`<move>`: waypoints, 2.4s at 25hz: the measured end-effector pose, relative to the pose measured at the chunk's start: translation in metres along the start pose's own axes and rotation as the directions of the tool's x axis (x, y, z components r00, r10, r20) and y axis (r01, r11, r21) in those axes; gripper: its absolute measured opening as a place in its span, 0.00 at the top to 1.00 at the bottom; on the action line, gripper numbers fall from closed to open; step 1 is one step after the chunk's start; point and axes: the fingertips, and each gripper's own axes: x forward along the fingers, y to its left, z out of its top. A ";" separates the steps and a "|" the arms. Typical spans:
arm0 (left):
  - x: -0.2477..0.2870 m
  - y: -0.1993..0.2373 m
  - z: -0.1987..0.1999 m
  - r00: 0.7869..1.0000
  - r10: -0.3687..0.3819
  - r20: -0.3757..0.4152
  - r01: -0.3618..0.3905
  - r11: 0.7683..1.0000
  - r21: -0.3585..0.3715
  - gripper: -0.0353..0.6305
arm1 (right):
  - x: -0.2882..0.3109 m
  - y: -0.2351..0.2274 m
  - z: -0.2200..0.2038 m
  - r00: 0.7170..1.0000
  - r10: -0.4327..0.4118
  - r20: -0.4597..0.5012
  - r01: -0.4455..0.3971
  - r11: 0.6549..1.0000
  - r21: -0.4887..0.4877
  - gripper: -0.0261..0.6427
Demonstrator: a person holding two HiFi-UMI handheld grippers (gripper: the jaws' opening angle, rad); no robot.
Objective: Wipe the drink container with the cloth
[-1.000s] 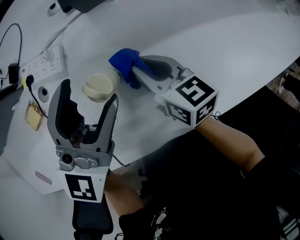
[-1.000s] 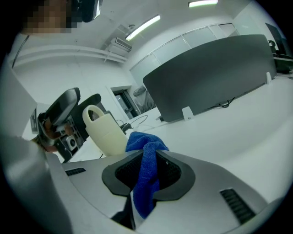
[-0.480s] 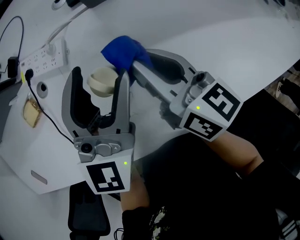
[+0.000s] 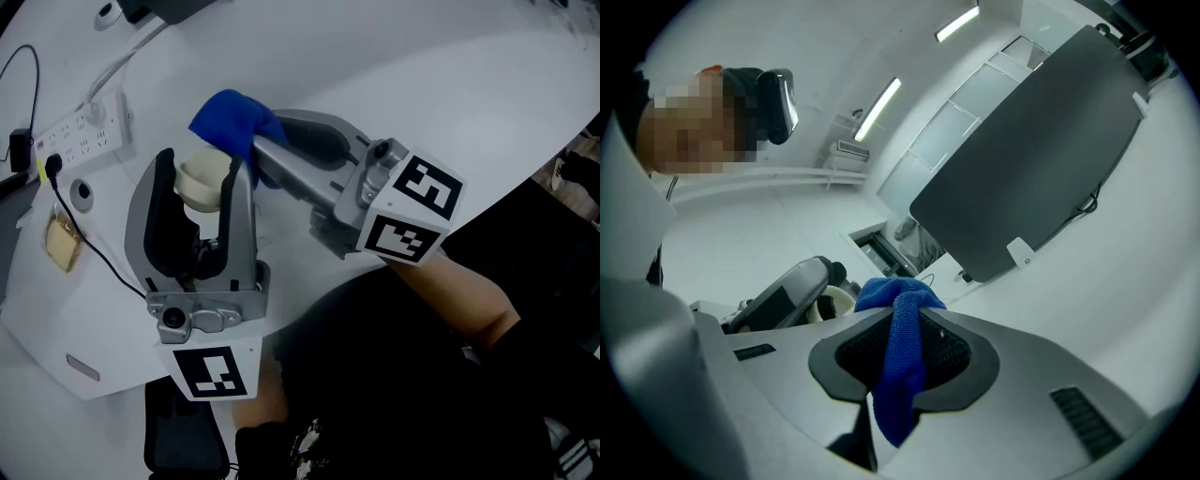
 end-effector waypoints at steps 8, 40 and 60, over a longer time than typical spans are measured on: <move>-0.003 -0.002 0.000 0.997 -0.069 0.028 0.069 0.998 0.013 0.67 | 0.014 -0.043 -0.050 0.951 -0.173 -0.257 0.132 0.977 -0.170 0.86; 0.001 0.004 0.005 0.998 0.014 -0.054 -0.013 1.000 0.008 0.52 | 0.008 -0.062 -0.078 0.883 -0.263 -0.388 0.150 0.943 -0.298 0.86; 0.001 0.011 -0.004 0.985 0.169 -0.024 -0.168 0.985 0.028 0.79 | -0.003 -0.010 -0.016 0.998 -0.036 -0.056 0.044 0.990 0.134 0.86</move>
